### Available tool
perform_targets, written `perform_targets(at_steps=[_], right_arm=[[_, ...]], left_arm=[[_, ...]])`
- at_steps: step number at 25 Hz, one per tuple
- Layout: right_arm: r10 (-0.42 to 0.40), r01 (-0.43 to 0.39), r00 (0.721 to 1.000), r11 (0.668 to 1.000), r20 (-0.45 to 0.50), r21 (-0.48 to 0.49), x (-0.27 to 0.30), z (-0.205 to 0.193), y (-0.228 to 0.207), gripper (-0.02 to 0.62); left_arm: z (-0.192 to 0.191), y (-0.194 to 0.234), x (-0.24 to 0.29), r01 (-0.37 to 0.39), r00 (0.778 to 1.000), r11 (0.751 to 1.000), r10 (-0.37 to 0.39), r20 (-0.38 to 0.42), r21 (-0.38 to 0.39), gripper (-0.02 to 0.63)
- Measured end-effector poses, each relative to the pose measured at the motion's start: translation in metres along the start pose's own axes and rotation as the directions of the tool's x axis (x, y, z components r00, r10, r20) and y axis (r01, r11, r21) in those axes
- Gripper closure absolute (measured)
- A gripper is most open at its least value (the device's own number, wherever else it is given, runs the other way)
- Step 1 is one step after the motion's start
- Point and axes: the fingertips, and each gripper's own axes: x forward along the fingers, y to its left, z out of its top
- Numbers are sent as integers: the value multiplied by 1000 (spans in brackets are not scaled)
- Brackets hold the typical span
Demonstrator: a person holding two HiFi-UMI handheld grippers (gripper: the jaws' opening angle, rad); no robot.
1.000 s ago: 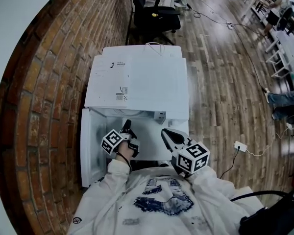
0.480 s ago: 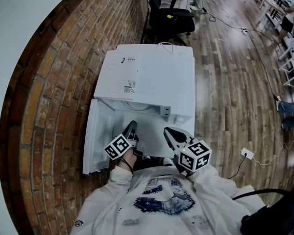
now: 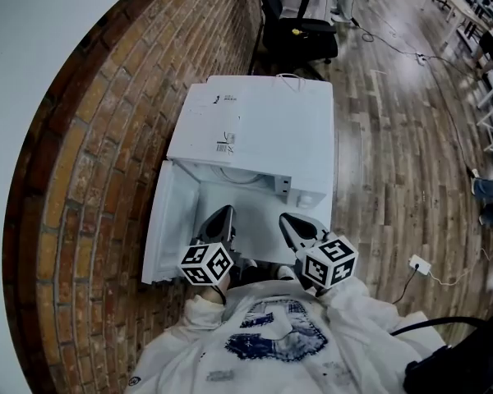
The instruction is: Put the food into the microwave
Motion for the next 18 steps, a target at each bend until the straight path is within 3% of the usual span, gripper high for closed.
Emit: perform_targets(at_steps=[8, 18], right_arm=[[6, -6, 1000, 999, -10, -40, -3, -2, 3, 581], [4, -5, 1000, 997, -17, -83, -9, -3, 3, 581]], left_arm=[[18, -35, -27, -22, 999, 976, 15, 36, 219, 600], [19, -49, -42, -55, 997, 963, 39, 65, 264, 600]])
